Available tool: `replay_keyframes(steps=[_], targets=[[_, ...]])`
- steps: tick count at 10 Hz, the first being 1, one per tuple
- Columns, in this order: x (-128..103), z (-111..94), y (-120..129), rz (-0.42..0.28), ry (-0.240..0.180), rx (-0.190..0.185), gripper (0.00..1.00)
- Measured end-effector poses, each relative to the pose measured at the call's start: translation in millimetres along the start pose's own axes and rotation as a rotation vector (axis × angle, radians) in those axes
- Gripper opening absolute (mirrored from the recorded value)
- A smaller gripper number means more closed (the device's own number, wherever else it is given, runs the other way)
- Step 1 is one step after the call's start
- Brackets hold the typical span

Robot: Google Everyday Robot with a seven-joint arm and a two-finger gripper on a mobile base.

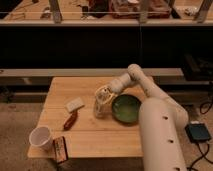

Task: Stand the bottle upright

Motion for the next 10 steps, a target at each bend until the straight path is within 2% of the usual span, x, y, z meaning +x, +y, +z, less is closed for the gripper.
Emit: replay_keyframes(steps=[1,6,8,10], targets=[[-3.0,5.9,-4.5,0.008,0.022,-0.02,0.0],[-7.5,13.8,-7.8,0.027,0.107,-0.074,0.0],[-11.8,17.2,-6.6,0.015,0.141,-0.096,0.0],[-15.3,17.6,-2.2,-0.004,0.155,-0.103,0.0]])
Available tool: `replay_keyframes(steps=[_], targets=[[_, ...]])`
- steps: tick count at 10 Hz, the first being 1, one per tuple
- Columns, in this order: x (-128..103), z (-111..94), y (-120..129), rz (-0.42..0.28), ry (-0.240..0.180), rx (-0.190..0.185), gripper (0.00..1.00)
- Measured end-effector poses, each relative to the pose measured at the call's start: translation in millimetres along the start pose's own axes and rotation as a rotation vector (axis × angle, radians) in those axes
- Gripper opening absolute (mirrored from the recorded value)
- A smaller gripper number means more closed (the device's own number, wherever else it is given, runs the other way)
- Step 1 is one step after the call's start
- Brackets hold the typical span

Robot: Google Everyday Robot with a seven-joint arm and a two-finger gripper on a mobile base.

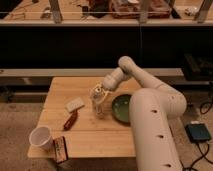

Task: Stand the bottle upright

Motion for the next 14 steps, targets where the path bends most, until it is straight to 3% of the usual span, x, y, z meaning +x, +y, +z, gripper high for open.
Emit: replay_keyframes(steps=[5,8,11,12,14], targets=[[-4.2,2.1,13.9,-0.048,0.036,-0.008,0.01],[-0.2,3.0,18.1,-0.046,0.036,-0.021,0.3],[6.4,2.3,21.3,-0.03,0.082,-0.04,0.6],[8.0,0.8,22.9,-0.033,0.084,-0.038,0.7],[11.4,-6.1,28.9,-0.046,0.069,-0.008,0.8]])
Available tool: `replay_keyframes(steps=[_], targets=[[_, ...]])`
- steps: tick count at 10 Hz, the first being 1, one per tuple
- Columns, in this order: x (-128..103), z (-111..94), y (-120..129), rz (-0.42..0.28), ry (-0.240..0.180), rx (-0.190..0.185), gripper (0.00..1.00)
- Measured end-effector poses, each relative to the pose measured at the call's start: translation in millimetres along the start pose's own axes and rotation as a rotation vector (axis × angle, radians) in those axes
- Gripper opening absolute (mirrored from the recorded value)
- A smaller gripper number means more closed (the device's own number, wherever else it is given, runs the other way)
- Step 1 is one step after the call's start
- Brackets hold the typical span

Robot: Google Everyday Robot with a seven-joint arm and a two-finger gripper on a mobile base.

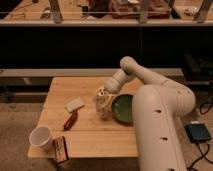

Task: Stand the bottle upright

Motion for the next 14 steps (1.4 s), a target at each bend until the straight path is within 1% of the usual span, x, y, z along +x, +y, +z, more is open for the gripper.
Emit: replay_keyframes(steps=[5,9,10,12,13,14], targets=[[4.1,-6.3,5.5,-0.003,-0.028,0.028,0.8],[6.6,-7.8,5.4,0.011,-0.042,0.037,0.8],[6.7,-9.1,5.2,0.022,-0.036,0.038,0.8],[3.5,-16.3,3.6,0.036,0.0,0.055,0.8],[-1.2,-27.0,4.3,0.043,0.03,0.078,0.8],[-6.3,-44.3,8.1,0.044,0.058,0.121,0.8]])
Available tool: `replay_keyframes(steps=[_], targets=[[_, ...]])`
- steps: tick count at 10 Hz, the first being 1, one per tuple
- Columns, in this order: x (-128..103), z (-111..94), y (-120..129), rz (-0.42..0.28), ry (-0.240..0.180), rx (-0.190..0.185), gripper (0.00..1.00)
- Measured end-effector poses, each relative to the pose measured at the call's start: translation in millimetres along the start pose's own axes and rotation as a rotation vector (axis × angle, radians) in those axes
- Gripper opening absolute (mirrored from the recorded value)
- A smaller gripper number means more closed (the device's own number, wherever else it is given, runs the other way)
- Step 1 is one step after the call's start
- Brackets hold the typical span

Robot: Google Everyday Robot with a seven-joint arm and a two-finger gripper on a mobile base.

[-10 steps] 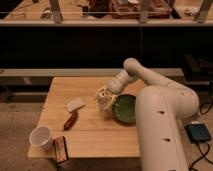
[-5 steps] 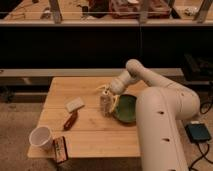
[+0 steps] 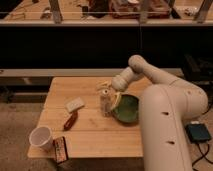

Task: Stand the bottle upright

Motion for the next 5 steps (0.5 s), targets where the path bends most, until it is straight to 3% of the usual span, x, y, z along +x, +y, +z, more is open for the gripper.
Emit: replay_keyframes(steps=[5], targets=[[-2.9,-75.2,18.0,-0.009,0.065,0.178,0.8]])
